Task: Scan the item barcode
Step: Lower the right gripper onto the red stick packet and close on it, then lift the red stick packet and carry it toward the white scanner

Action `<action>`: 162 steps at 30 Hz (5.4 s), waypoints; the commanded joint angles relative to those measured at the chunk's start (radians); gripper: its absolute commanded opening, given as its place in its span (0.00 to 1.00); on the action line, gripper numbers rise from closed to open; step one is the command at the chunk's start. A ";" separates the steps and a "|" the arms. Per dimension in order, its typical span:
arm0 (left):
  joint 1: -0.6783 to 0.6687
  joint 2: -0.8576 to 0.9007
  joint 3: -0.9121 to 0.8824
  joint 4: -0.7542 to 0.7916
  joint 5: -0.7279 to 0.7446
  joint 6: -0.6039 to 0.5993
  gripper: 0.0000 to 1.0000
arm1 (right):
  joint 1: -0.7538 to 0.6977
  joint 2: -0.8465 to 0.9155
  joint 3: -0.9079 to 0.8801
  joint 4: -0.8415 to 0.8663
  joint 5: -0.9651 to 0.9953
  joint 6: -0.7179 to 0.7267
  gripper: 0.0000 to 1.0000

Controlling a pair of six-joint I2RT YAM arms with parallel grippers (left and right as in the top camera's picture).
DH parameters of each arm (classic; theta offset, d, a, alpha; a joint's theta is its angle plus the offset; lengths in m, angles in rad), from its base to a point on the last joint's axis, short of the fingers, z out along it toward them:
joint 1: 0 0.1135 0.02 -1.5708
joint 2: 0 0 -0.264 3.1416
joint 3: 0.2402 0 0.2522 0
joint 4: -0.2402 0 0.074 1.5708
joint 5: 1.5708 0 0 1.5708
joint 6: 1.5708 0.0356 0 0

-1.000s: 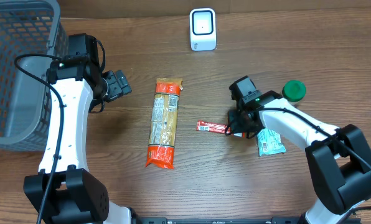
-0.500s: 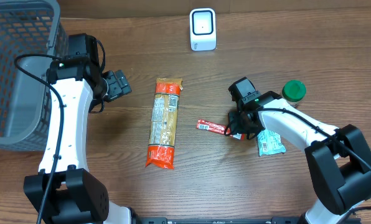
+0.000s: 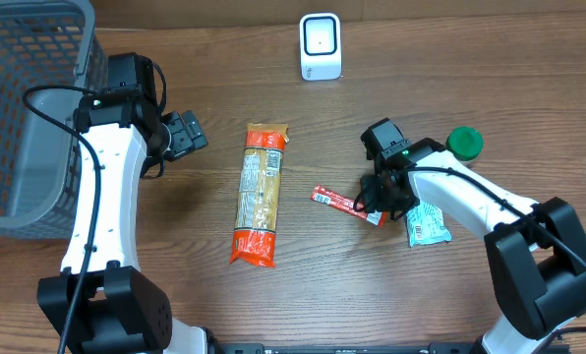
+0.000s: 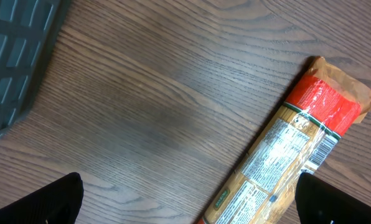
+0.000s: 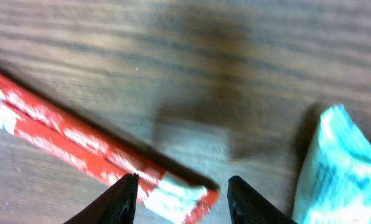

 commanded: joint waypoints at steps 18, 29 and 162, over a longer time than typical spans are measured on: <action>-0.002 -0.014 0.016 0.001 -0.009 0.011 1.00 | 0.014 -0.026 -0.092 0.095 0.004 -0.008 0.48; -0.002 -0.014 0.016 0.001 -0.009 0.011 1.00 | 0.039 -0.034 -0.065 0.090 0.063 -0.008 0.45; -0.002 -0.014 0.016 0.001 -0.009 0.011 1.00 | 0.104 -0.498 0.007 -0.125 -0.021 -0.316 0.03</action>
